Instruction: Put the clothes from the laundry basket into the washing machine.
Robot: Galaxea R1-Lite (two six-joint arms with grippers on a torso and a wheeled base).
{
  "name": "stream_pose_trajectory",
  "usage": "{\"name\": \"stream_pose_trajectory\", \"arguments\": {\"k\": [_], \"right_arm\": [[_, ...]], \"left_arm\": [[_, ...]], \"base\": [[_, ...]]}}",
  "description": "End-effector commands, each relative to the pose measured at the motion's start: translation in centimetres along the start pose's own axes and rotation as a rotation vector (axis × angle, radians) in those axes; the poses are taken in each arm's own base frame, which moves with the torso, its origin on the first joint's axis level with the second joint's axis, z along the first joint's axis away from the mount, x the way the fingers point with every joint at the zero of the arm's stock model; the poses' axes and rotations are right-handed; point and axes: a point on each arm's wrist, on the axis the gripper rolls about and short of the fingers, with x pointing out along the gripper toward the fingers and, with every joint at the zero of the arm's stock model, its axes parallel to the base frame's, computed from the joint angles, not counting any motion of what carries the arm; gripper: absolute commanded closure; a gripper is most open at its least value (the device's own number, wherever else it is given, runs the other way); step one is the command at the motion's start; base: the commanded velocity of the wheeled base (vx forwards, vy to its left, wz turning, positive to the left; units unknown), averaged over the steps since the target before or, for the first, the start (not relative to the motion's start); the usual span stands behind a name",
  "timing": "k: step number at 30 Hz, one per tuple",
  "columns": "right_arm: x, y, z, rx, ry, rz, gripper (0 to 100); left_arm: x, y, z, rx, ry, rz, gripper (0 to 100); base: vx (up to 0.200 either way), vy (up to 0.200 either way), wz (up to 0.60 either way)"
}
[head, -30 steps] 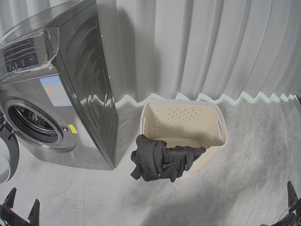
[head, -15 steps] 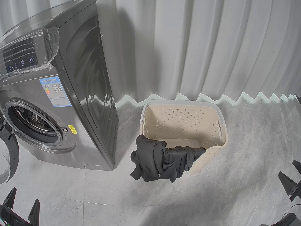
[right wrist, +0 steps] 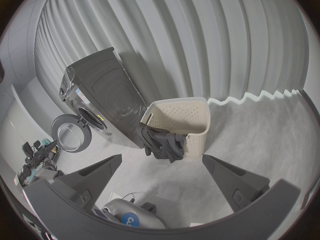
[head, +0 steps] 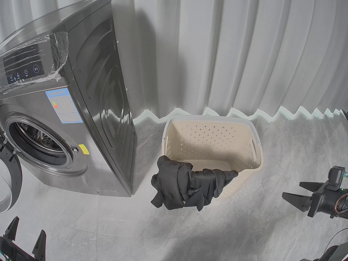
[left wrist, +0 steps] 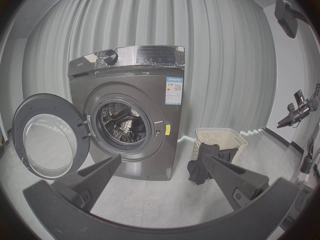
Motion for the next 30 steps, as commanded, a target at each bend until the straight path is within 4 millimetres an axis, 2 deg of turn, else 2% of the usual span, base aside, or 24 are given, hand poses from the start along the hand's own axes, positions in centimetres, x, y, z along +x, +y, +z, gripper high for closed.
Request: {"name": "stream_pose_trajectory", "arguments": {"k": [1,7,15,19,22,23,24,30], "right_arm": [[5.4,0.9,-1.0,0.043,0.163,0.02,0],[9.3,1.8,-2.1,0.059,0.239,0.022,0],[14.4,1.2,-3.5,0.06,0.262,-0.022,0],[16.6,0.9,-4.4,0.058,0.262,-0.033,0],[17.3,0.8,-4.7,0.058,0.257,-0.033,0],[18.7,0.5,-5.3,0.058,0.252,-0.034,0],[19.1,0.4,-5.4,0.058,0.247,-0.034,0],[21.1,0.2,-5.8,0.061,0.237,-0.035,0]], "left_arm": [[0.0,0.0,-0.5,-0.003,0.002,-0.003,0],[0.0,0.0,-0.5,-0.003,0.002,-0.002,0],[0.0,0.0,-0.5,-0.004,0.002,-0.002,0],[0.0,0.0,-0.5,-0.003,0.001,0.003,0],[0.0,0.0,-0.5,-0.004,0.001,0.003,0],[0.0,0.0,-0.5,-0.004,0.001,0.003,0],[0.0,0.0,-0.5,-0.006,0.001,0.002,0],[0.0,0.0,-0.5,-0.006,0.001,0.0,0]], "base": [[0.0,0.0,0.0],[0.0,0.0,0.0],[0.0,0.0,0.0],[0.0,0.0,0.0],[0.0,0.0,0.0],[0.0,0.0,0.0],[0.0,0.0,0.0],[0.0,0.0,0.0]]}}
